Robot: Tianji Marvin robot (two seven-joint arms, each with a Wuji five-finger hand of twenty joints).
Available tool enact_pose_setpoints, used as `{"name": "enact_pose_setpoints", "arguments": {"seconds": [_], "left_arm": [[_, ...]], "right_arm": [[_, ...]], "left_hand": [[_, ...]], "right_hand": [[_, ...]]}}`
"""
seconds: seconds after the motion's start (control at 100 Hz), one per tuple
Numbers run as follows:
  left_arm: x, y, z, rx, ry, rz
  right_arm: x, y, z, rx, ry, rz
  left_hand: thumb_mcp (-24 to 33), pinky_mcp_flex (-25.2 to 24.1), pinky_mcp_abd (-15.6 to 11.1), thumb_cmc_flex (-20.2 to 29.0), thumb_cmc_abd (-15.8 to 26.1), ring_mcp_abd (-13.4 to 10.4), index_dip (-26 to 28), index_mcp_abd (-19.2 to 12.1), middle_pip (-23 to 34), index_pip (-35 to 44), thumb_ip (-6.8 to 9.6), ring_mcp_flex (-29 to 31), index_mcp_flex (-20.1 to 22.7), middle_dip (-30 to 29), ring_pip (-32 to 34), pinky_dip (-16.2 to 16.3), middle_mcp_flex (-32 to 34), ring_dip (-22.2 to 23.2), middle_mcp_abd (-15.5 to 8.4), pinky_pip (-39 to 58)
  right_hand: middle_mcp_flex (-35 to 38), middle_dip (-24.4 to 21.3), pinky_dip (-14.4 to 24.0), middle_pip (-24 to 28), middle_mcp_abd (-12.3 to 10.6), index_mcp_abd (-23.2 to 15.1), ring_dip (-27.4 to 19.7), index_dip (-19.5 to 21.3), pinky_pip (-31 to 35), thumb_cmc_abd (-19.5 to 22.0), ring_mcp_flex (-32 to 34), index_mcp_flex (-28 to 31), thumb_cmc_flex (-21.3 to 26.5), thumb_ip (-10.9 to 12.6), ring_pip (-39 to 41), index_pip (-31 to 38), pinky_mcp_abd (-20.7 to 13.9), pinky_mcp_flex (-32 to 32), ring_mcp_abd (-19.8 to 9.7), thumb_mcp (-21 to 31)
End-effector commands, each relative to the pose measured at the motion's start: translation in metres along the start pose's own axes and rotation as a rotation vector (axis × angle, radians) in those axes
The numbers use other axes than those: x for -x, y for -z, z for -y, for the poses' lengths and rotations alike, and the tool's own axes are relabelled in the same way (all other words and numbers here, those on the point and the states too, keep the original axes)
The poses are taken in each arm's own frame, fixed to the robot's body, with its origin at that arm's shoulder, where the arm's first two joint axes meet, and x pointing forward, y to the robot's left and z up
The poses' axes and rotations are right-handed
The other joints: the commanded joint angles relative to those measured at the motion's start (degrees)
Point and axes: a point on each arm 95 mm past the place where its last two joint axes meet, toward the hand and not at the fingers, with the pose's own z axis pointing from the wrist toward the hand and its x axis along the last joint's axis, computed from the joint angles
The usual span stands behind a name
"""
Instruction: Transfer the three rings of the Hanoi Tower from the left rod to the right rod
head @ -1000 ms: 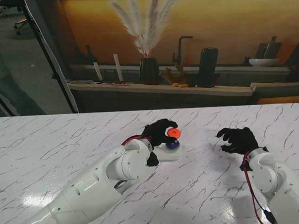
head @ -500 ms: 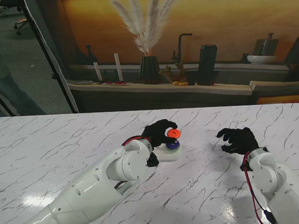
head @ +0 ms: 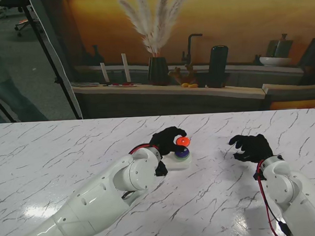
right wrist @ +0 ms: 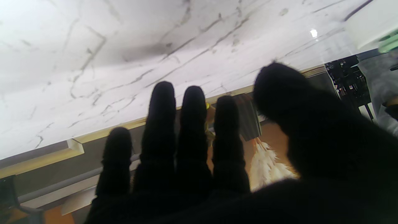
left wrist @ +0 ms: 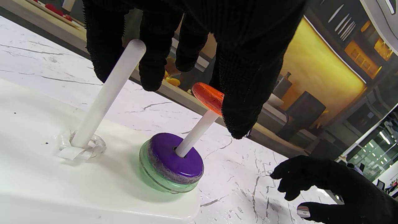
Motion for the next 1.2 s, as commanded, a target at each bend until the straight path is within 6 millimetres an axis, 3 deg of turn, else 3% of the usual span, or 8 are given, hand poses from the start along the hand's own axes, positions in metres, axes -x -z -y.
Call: {"name": "enact_pose_setpoints", "arguments": {"seconds": [0.0, 0.17, 0.35, 0.38, 0.62, 0.89, 1.04, 1.19], "left_arm": [[-0.005, -0.001, -0.005, 0.017, 0.006, -0.026], [-0.005, -0.002, -0.005, 0.016, 0.002, -0.025], [-0.003, -0.004, -0.007, 0.027, -0.017, -0.026], [-0.003, -0.004, -0.007, 0.029, -0.019, -0.025], [0.001, -0.006, -0.007, 0.054, -0.032, -0.029], [0.004, -0.003, -0.001, 0.08, -0.068, -0.063], [0.01, 0.003, 0.009, 0.057, -0.09, -0.076], [0.023, 0.013, 0.024, 0.025, -0.12, -0.07]], "right_arm": [[-0.002, 0.002, 0.006, -0.012, -0.005, -0.004], [-0.001, 0.002, 0.006, -0.014, -0.006, -0.002], [-0.001, 0.002, 0.006, -0.013, -0.006, -0.002], [-0.001, 0.002, 0.006, -0.014, -0.006, -0.002], [-0.001, 0.002, 0.007, -0.014, -0.007, 0.0], [-0.001, 0.002, 0.007, -0.015, -0.008, -0.001], [-0.003, 0.002, 0.004, -0.008, -0.01, -0.003], [-0.008, 0.002, -0.001, 0.009, -0.007, -0.016]], "left_hand": [[1.48, 1.69, -0.53, 3.66, 2.54, -0.3, 1.93, -2.79, 0.79, 2.85, -0.08, 1.88, 2.03, 0.24, 1.56, 1.23, 0.82, 0.81, 0.0, 5.82], [1.41, 1.79, -0.46, 3.21, 2.33, -0.38, 0.94, -2.58, 0.96, 2.43, 0.3, 1.83, 1.95, 0.22, 1.84, 1.4, 0.71, 0.96, -0.07, 6.22], [3.29, 1.75, -0.51, 1.28, -4.57, -0.65, -2.28, -1.08, 0.83, 0.76, 3.0, 1.66, -0.31, 0.1, 1.51, 1.33, 0.18, 0.73, -0.13, 6.17], [8.13, 1.74, -0.51, -0.96, -6.12, -0.7, -2.83, -0.8, 0.74, 0.5, 2.9, 1.58, -0.77, 0.11, 1.43, 1.3, 0.04, 0.77, -0.18, 6.19], [16.6, -0.11, -1.73, -5.95, -11.12, -1.35, -6.1, 2.34, -1.29, -7.29, 1.37, -1.14, -6.97, -0.77, -0.86, 0.44, -4.49, 0.0, 0.5, 3.96], [15.57, -5.46, -2.01, -9.96, -10.98, -1.53, -8.45, 3.38, -6.65, -12.25, 0.15, -7.42, -9.89, -2.27, -10.54, -4.02, -9.98, -4.97, 0.86, -8.34], [10.04, -7.12, -2.69, -9.99, -7.56, -1.49, -8.48, 2.72, -7.43, -12.28, 0.1, -10.25, -9.75, -2.38, -16.75, -10.89, -10.48, -10.33, 0.3, -22.82], [6.32, -7.5, -3.09, -9.88, -4.66, -1.46, -8.52, 2.13, -7.35, -12.22, 0.25, -11.25, -9.45, -2.73, -18.92, -12.54, -9.75, -12.37, -0.21, -26.84]], "right_hand": [[0.72, 0.43, 0.85, 1.16, -0.64, 0.81, 0.52, 0.34, 1.1, 0.17, 0.52, 0.73, 0.84, 2.73, 1.48, 1.0, 17.57, -0.47, -0.51, 0.62], [0.78, 0.44, 0.84, 1.17, -0.64, 0.73, 0.53, 0.34, 1.06, 0.17, 0.55, 0.78, 0.83, 2.73, 1.5, 1.01, 17.58, -0.5, -0.44, 0.64], [0.77, 0.45, 0.84, 1.19, -0.66, 0.77, 0.55, 0.36, 1.06, 0.18, 0.56, 0.79, 0.85, 2.73, 1.55, 1.03, 17.59, -0.51, -0.38, 0.62], [0.75, 0.45, 0.84, 1.18, -0.62, 0.73, 0.55, 0.36, 1.05, 0.15, 0.56, 0.8, 0.83, 2.73, 1.54, 1.03, 17.58, -0.53, -0.44, 0.61], [0.72, 0.45, 0.85, 1.18, -0.59, 0.7, 0.56, 0.36, 1.06, 0.2, 0.56, 0.77, 0.84, 2.74, 1.55, 1.02, 17.54, -0.52, -0.41, 0.61], [0.74, 0.46, 0.86, 1.2, -0.53, 0.7, 0.56, 0.36, 1.06, 0.3, 0.52, 0.76, 0.87, 2.76, 1.55, 1.0, 17.55, -0.58, -0.42, 0.59], [0.68, 0.45, 0.85, 1.18, -0.54, 0.76, 0.57, 0.36, 1.02, 0.29, 0.51, 0.73, 0.84, 2.76, 1.58, 1.0, 17.54, -0.62, -0.39, 0.58], [0.66, 0.44, 0.86, 1.15, -0.57, 0.72, 0.54, 0.35, 1.04, 0.39, 0.43, 0.66, 0.7, 2.76, 1.51, 0.94, 17.53, -0.62, -0.41, 0.53]]}}
